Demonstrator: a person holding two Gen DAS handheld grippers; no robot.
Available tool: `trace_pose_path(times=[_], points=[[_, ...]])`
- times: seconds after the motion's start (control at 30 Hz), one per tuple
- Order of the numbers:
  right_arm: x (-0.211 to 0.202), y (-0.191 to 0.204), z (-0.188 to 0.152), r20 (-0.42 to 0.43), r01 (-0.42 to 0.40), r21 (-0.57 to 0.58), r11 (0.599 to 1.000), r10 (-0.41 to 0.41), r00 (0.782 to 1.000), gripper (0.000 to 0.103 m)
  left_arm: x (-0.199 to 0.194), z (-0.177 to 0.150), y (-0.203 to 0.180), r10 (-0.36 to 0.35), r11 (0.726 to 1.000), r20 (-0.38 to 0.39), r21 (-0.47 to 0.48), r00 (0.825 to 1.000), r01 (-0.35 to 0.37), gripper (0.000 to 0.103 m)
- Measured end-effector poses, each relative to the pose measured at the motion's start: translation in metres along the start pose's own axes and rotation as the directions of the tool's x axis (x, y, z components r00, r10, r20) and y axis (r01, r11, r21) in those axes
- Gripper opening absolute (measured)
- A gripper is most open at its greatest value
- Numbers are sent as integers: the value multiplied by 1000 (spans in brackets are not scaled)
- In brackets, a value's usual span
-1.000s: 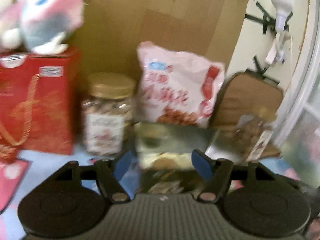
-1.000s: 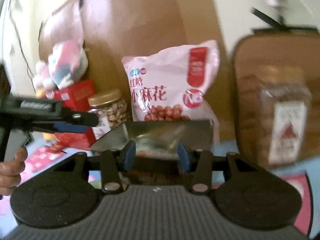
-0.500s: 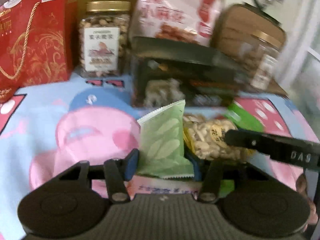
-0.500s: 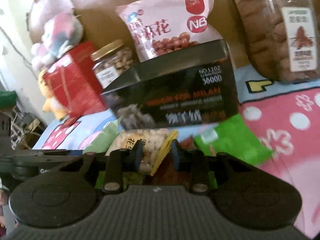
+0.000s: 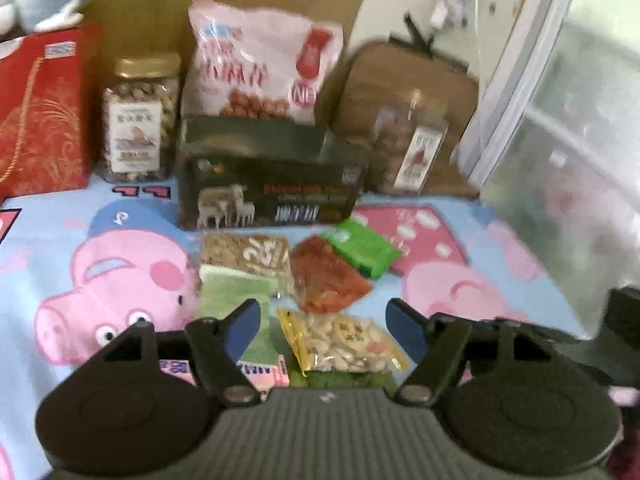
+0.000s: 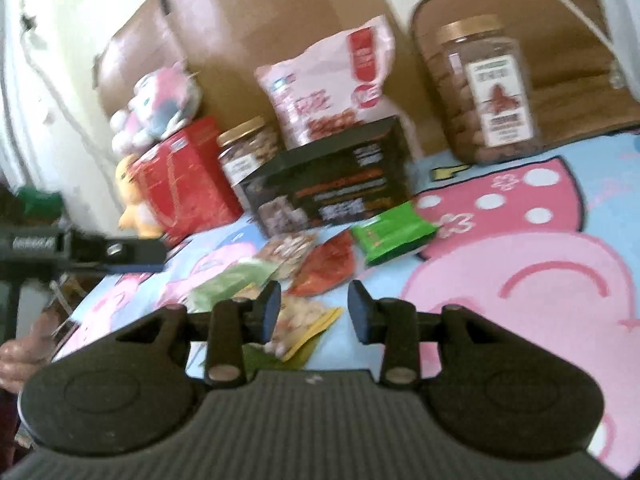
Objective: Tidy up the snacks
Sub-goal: 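Move the left gripper to the yellow-labelled nut bag and grasp it, then lift the nut bag with the left gripper and drop it into the tin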
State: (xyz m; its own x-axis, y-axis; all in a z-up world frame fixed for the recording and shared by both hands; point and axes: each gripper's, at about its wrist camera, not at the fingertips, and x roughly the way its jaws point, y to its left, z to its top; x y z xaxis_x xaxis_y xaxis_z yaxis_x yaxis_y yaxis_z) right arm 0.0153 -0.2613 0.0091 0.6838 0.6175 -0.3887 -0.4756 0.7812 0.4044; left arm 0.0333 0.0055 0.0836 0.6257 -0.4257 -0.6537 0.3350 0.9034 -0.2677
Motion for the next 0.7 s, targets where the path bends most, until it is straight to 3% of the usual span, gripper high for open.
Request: trace_pose_path(times=[0.07, 0.23, 0.37, 0.5, 0.53, 0.57, 0.63, 0.7], points=[[6, 9, -6, -31, -1, -64, 998, -1, 1000, 64, 23, -2, -2, 18, 1000, -75, -11, 997, -19, 71], [31, 14, -16, -118, 19, -120, 993, -33, 992, 63, 44, -11, -9, 7, 1000, -114, -4, 993, -8, 72], [38, 10, -17, -89, 26, -141, 990, -39, 995, 55, 51, -22, -26, 46, 997, -94, 73, 995, -40, 73], [32, 11, -22, -64, 15, -131, 991, -24, 998, 53, 51, -25, -24, -5, 999, -109, 40, 994, 10, 70], [30, 13, -23, -66, 8, -138, 990, -18, 998, 41, 51, -26, -24, -12, 999, -109, 38, 994, 16, 66], [28, 17, -24, -66, 9, -143, 990, -19, 998, 36, 50, -27, -25, -24, 999, -112, 28, 993, 27, 64], [23, 21, -26, -55, 33, -160, 987, -42, 998, 35, 49, -29, -27, -45, 999, -107, 19, 993, 47, 61], [18, 21, -28, -44, 47, -159, 986, -55, 998, 33, 47, -28, -27, -70, 998, -96, 2, 993, 70, 51]])
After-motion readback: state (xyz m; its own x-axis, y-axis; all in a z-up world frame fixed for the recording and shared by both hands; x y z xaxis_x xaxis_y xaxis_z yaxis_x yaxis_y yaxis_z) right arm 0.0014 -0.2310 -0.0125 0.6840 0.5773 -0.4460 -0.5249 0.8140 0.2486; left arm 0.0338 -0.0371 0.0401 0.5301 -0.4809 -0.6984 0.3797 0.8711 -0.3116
